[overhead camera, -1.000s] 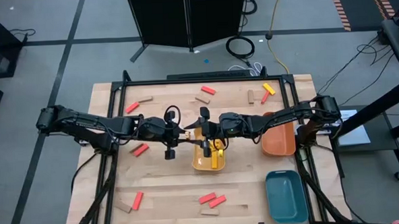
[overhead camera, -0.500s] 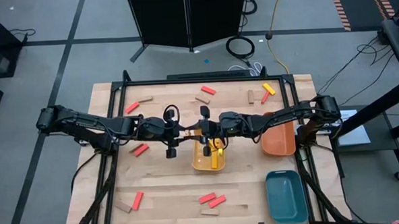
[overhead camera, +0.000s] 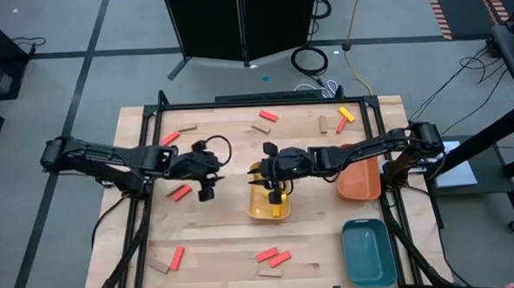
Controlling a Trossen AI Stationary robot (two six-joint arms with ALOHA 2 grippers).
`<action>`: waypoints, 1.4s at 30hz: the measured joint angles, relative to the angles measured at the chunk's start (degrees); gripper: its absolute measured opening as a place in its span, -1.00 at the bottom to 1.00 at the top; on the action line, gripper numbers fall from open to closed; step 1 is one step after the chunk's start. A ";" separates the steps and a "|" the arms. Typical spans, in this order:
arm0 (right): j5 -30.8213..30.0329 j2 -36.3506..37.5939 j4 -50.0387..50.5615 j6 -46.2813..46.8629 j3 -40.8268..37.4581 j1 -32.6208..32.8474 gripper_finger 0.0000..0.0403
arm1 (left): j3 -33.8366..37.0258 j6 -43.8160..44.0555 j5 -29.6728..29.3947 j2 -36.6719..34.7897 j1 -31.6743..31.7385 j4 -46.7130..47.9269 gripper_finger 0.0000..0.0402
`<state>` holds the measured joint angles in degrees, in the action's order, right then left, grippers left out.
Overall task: Sort blocks
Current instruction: Put the yellow wooden block into the yellow bin
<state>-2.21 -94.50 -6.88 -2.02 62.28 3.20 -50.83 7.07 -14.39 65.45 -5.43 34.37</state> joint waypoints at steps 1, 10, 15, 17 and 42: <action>0.82 0.02 2.62 1.15 0.00 0.02 -0.49 | 0.91 1.27 -1.31 -0.81 -0.12 0.40 -0.03; 2.55 -1.03 14.14 8.64 -0.09 0.02 -0.33 | 13.10 0.83 -4.81 -6.79 -2.73 -16.97 -0.03; 2.54 -1.03 16.58 9.89 -0.08 0.02 -0.30 | 19.62 -0.94 -4.99 -9.24 -2.97 -31.01 -0.03; 2.56 -0.85 18.45 10.37 -0.07 -0.15 -0.30 | 21.97 -1.86 -5.20 -9.54 -2.97 -37.87 -0.03; -0.48 8.74 56.00 2.02 3.80 -48.45 -0.30 | 31.90 -14.14 0.89 -6.90 6.45 -64.20 -0.03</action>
<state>-2.69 -85.76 49.12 0.00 66.08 -45.24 -18.94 -7.07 -13.50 58.55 1.02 -29.83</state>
